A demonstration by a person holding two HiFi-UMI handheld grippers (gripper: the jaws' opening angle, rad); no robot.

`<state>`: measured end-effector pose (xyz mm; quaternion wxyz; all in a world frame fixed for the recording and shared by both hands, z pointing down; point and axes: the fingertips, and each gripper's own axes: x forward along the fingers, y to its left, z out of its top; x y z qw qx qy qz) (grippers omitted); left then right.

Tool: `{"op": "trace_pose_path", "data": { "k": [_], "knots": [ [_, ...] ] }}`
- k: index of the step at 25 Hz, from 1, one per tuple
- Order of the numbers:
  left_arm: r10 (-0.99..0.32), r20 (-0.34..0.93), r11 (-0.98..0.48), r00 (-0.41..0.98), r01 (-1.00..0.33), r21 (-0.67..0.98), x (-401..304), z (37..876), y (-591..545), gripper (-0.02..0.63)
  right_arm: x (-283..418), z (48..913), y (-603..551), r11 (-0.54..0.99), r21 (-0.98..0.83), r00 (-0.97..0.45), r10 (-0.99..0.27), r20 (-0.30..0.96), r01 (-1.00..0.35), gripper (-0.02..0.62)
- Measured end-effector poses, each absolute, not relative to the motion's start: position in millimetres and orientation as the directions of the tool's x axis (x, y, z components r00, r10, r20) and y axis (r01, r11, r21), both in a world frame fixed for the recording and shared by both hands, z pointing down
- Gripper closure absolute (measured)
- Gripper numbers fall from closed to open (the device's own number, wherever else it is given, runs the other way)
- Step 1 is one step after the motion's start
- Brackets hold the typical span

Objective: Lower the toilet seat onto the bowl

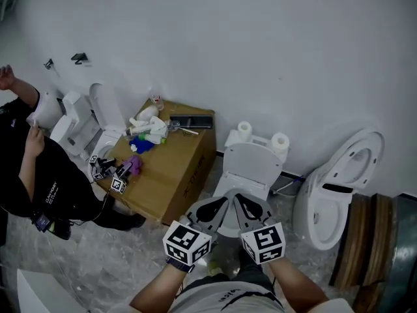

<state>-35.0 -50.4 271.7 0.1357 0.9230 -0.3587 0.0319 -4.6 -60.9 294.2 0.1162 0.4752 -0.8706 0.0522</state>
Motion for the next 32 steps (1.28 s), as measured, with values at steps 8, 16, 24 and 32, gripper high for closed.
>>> {"op": "trace_pose_path", "data": {
  "k": [8, 16, 24, 32],
  "knots": [
    [-0.664, 0.127, -0.709, 0.737, -0.675, 0.206, -32.7, 240.4, -65.8, 0.597, -3.8, 253.7, -73.5, 0.541, 0.025, -0.527, -0.828, 0.193, -0.841, 0.577],
    [-0.680, 0.076, -0.713, 0.729, -0.682, 0.165, -26.6, 200.2, -80.8, 0.597, 1.6, 219.2, -90.0, 0.545, 0.042, -0.535, -0.833, 0.141, -0.837, 0.580],
    [-0.691, 0.072, -0.705, 0.719, -0.693, 0.151, -26.0, 197.4, -92.2, 0.597, 3.9, 212.3, -101.9, 0.545, 0.055, -0.535, -0.834, 0.130, -0.836, 0.580],
    [-0.699, 0.068, -0.698, 0.712, -0.700, 0.152, -25.1, 195.3, -101.6, 0.597, 7.2, 213.0, -108.7, 0.548, 0.061, -0.536, -0.832, 0.141, -0.835, 0.580]
  ]
}}
